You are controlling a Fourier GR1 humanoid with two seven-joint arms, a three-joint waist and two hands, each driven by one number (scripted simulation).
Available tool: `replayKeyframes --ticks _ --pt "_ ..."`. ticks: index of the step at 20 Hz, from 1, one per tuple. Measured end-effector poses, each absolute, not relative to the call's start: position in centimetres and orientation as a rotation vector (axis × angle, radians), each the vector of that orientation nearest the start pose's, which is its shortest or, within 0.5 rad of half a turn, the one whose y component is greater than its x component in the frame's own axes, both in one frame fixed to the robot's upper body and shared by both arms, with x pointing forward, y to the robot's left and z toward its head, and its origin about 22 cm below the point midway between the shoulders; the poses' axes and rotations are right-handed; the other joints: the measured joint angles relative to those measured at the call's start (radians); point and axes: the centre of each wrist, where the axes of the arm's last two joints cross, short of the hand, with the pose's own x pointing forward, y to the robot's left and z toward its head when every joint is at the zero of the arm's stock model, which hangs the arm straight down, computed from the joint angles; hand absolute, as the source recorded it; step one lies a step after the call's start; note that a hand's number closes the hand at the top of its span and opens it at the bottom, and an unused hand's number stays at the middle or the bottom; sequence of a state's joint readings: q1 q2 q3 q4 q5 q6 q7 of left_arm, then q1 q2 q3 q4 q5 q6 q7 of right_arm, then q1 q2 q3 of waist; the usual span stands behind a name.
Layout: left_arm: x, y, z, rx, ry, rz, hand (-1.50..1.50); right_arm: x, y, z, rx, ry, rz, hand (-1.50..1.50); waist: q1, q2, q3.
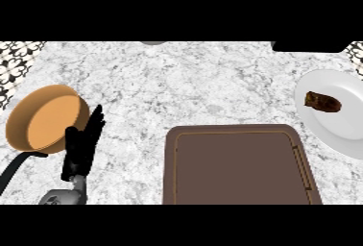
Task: Pick the sweet potato from the tray and place it in the plate
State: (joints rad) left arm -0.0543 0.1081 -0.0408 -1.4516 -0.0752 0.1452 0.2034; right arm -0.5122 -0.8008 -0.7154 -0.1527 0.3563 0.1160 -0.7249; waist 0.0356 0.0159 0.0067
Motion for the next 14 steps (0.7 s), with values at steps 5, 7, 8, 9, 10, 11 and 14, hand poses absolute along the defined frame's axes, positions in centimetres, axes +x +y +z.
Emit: replayKeyframes --ticks 5,7,8,9,10,11,14 --pt "25.6 24.2 -0.6 0.216 -1.304 -0.056 0.00 22.5 -55.6 1.3 -0.761 -1.506 -0.024 -1.50 0.000 0.000 0.001" --pt "25.7 24.4 -0.5 0.219 -1.305 -0.055 0.00 22.1 -55.8 1.3 -0.777 -1.507 -0.040 -1.50 0.000 0.001 0.001" --pt "25.8 24.4 -0.6 0.221 -1.306 -0.055 0.00 21.8 -56.1 1.5 -0.785 -1.507 -0.047 -1.50 -0.001 0.000 0.001" --pt "25.8 24.4 -0.4 0.219 -1.310 -0.055 0.00 21.3 -56.2 1.2 -0.800 -1.503 -0.052 -1.50 0.000 0.001 0.001" --pt "25.6 24.3 -0.7 0.218 -1.306 -0.057 0.00 21.2 -56.2 1.1 -0.812 -1.497 -0.064 -1.50 0.000 0.001 0.001" --pt "25.8 24.4 -0.9 0.218 -1.306 -0.055 0.00 21.2 -56.2 1.1 -0.824 -1.492 -0.069 -1.50 -0.001 0.001 0.001" --pt "25.4 24.7 -1.0 0.224 -1.306 -0.054 0.00 20.3 -56.9 1.5 -0.850 -1.479 -0.092 -1.50 0.001 0.001 0.002"
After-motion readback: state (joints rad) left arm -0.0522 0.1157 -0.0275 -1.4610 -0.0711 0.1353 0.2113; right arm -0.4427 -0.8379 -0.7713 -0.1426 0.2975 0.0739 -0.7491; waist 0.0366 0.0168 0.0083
